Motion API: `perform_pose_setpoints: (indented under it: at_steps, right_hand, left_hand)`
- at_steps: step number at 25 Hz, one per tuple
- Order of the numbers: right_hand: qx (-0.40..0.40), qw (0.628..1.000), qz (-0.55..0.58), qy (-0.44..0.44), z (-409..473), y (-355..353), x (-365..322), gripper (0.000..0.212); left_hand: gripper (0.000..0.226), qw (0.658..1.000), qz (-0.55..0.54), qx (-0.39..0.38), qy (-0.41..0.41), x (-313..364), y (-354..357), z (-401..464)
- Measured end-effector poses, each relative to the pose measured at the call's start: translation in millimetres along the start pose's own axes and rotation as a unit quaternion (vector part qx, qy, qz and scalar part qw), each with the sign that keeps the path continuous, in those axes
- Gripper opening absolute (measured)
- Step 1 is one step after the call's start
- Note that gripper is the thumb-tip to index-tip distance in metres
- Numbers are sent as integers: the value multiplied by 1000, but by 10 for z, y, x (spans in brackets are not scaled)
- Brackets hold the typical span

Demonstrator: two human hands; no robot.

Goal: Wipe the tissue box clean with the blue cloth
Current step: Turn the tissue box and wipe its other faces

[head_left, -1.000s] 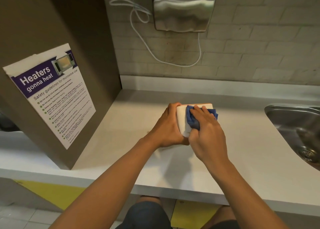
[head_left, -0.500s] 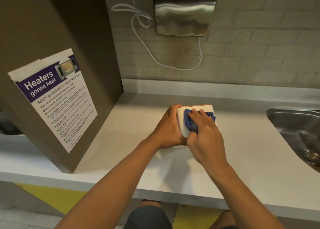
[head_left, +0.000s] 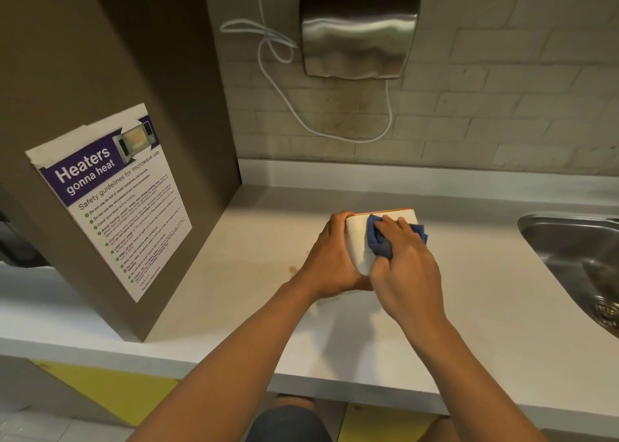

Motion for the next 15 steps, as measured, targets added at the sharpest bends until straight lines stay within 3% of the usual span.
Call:
perform_pose_setpoints:
  at_steps: [5,11,15]
  right_hand:
    - [-30,995,-43,-80,35,249,-479,52]
    - [-24,998,-17,-57,-158,-71,-115,53]
    - [16,999,-35,7,278,-125,140,46]
  left_hand:
    - [59,999,-51,3,-16,19,-21,17]
    - [104,1000,14,-6,-7,-62,-48,94]
    - [106,1000,11,17,-6,-49,-33,84]
Point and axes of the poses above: each hand's wrist, its own z-axis towards the middle knuckle, its own y-axis out of the palm, x = y × z, the point moved 9 cm from there along z, towards the middle knuckle, and after that the axes turned 2 degrees about z, right-handed, at the moved point
